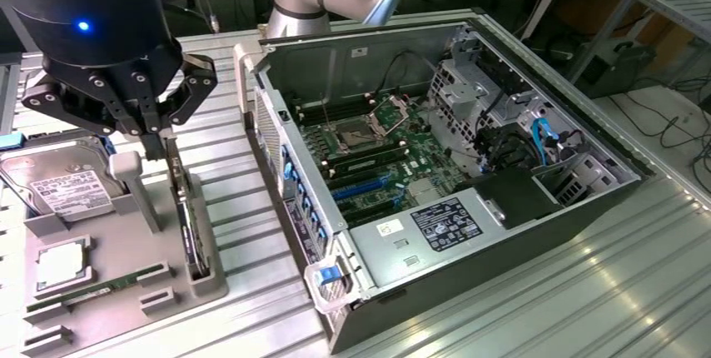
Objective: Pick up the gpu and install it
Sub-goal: 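Pick up the gpu and move the gpu toward the slot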
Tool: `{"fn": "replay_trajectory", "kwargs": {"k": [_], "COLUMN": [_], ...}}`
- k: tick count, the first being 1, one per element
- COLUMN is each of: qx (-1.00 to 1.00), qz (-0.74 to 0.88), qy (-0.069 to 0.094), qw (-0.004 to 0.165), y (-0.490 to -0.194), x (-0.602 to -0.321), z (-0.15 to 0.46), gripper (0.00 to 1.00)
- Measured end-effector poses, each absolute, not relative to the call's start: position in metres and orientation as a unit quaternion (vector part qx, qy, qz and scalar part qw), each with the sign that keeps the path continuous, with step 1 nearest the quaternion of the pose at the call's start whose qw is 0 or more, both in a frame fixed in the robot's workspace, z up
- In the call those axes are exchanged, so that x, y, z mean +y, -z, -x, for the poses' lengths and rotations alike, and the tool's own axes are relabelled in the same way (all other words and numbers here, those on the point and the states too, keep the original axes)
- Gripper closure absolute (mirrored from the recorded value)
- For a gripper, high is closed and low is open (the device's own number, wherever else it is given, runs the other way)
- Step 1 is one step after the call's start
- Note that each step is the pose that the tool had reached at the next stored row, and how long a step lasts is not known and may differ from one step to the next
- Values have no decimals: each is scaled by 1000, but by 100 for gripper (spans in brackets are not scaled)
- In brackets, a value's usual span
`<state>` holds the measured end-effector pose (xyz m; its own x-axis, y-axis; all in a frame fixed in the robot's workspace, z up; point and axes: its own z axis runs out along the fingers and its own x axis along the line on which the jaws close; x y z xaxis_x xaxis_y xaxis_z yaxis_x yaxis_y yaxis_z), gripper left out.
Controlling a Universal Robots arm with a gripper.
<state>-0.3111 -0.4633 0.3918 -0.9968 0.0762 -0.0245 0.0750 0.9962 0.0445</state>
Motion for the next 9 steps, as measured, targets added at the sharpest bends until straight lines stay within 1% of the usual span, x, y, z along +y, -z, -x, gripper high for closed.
{"fn": "replay_trajectory", "kwargs": {"k": [9], "qx": [999], "qz": [-38], "qy": [-22], "qw": [13], "y": [-392], "x": [-463], "z": [311], "gripper": [89]}}
